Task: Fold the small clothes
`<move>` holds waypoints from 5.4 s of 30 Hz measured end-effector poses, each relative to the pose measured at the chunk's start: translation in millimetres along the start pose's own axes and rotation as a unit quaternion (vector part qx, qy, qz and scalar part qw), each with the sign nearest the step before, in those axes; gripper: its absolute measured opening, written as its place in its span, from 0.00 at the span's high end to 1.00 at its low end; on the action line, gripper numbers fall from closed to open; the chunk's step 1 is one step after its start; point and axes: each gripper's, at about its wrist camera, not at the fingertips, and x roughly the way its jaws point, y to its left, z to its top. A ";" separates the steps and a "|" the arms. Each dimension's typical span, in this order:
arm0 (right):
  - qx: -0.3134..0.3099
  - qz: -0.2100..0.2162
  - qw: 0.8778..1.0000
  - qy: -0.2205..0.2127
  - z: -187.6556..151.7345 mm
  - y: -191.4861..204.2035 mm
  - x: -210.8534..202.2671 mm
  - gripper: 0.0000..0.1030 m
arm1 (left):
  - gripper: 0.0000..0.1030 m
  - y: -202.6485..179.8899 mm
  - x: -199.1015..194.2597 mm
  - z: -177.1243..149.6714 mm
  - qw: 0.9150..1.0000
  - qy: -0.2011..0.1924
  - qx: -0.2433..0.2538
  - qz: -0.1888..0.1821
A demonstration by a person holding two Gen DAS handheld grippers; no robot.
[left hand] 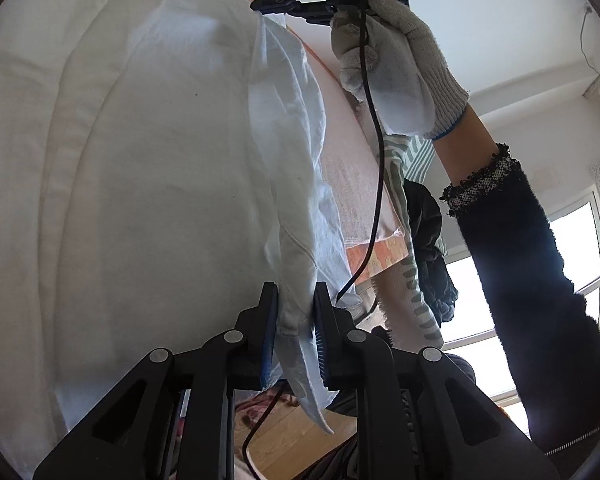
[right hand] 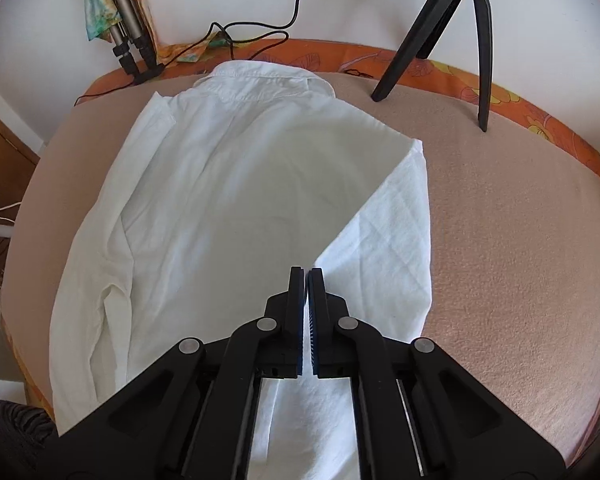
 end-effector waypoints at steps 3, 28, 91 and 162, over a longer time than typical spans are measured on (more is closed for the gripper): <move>0.002 0.015 1.000 -0.024 -7.6 -2.1 -18.7 0.56 | 0.70 1.7 -10.1 -0.5 1.000 -0.001 0.007 0.015; 0.163 0.169 0.969 -0.069 -265.3 -52.5 -97.4 0.55 | 0.52 -33.2 -11.7 53.9 0.986 -0.021 0.116 0.116; 0.115 0.164 0.979 -0.027 -277.4 -13.5 -94.1 0.96 | 0.97 -5.6 -27.5 -4.8 0.996 0.019 0.060 0.067; 0.191 0.168 0.960 -0.117 -199.0 -125.7 -86.0 0.52 | 0.99 -91.6 23.8 -35.1 0.950 -0.117 0.261 0.126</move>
